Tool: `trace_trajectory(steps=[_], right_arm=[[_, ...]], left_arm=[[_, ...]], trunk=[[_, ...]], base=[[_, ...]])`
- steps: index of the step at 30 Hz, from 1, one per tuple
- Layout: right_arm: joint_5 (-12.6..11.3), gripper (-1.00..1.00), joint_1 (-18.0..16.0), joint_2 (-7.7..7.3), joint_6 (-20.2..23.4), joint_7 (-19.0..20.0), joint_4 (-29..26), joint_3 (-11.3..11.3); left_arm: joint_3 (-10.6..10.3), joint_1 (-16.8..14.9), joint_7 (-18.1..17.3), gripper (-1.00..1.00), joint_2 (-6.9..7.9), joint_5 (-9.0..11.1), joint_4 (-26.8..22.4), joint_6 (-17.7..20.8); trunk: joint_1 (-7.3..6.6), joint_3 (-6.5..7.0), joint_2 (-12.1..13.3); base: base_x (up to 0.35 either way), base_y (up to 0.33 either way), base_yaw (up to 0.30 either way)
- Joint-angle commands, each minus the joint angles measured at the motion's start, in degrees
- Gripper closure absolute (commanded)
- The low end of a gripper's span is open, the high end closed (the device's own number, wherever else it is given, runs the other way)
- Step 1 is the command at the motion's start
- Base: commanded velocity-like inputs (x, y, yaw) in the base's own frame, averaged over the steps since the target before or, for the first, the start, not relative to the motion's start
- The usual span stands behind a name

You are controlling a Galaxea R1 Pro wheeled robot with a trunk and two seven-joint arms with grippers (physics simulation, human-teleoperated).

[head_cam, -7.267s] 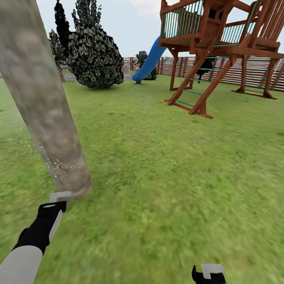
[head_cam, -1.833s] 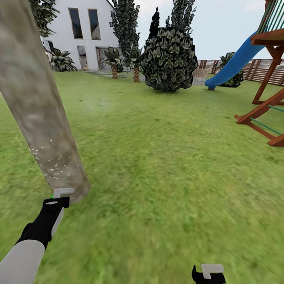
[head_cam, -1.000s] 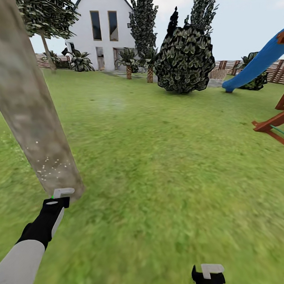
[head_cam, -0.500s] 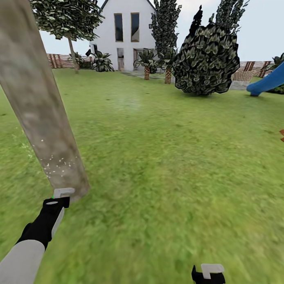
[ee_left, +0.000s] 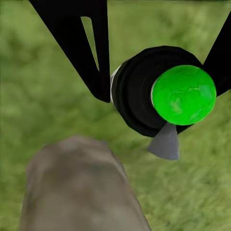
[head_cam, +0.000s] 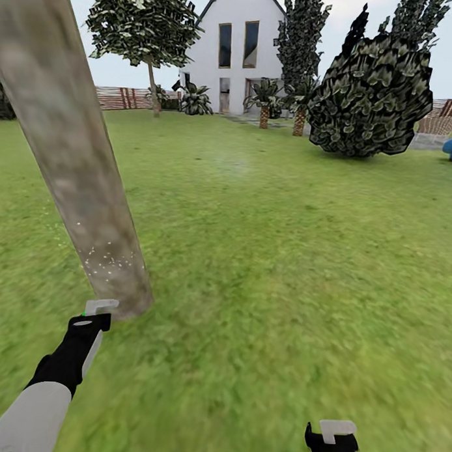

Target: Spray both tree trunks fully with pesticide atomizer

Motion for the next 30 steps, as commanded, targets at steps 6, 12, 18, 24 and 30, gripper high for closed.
trace_trajectory(steps=[6,12,18,24,30], right_arm=[[0.6,-1.00,0.0,-0.05,-0.2,-0.2,0.1,-0.5],[0.6,-1.00,0.0,-0.09,-0.2,-0.2,0.1,-0.5],[0.7,-1.00,0.0,-0.26,-0.2,-0.2,0.1,-0.5],[0.6,-1.00,0.0,-0.12,-0.2,-0.2,0.0,-0.5],[0.6,-1.00,0.0,-0.09,-0.2,-0.2,0.0,-0.5]], left_arm=[[-0.1,-0.3,-1.2,1.00,0.63,-0.7,-6.0,0.9],[-5.2,-3.9,-1.6,1.00,-1.56,-0.7,-11.6,8.6],[-6.0,-11.2,-12.6,1.00,-0.03,-1.4,-11.4,12.8],[-6.3,-14.6,-13.4,1.00,3.55,-1.3,-11.3,19.0],[-6.7,-14.4,-13.4,1.00,4.58,-1.2,-11.8,19.3]], trunk=[[0.01,-0.05,0.0],[0.01,-0.05,0.0],[0.01,-0.05,0.0],[0.01,-0.05,0.0],[0.01,-0.05,0.0]], base=[[0.017,-0.014,0.276],[0.000,0.000,0.225],[0.000,0.000,0.010],[0.000,0.000,0.003],[0.009,-0.003,0.181]])
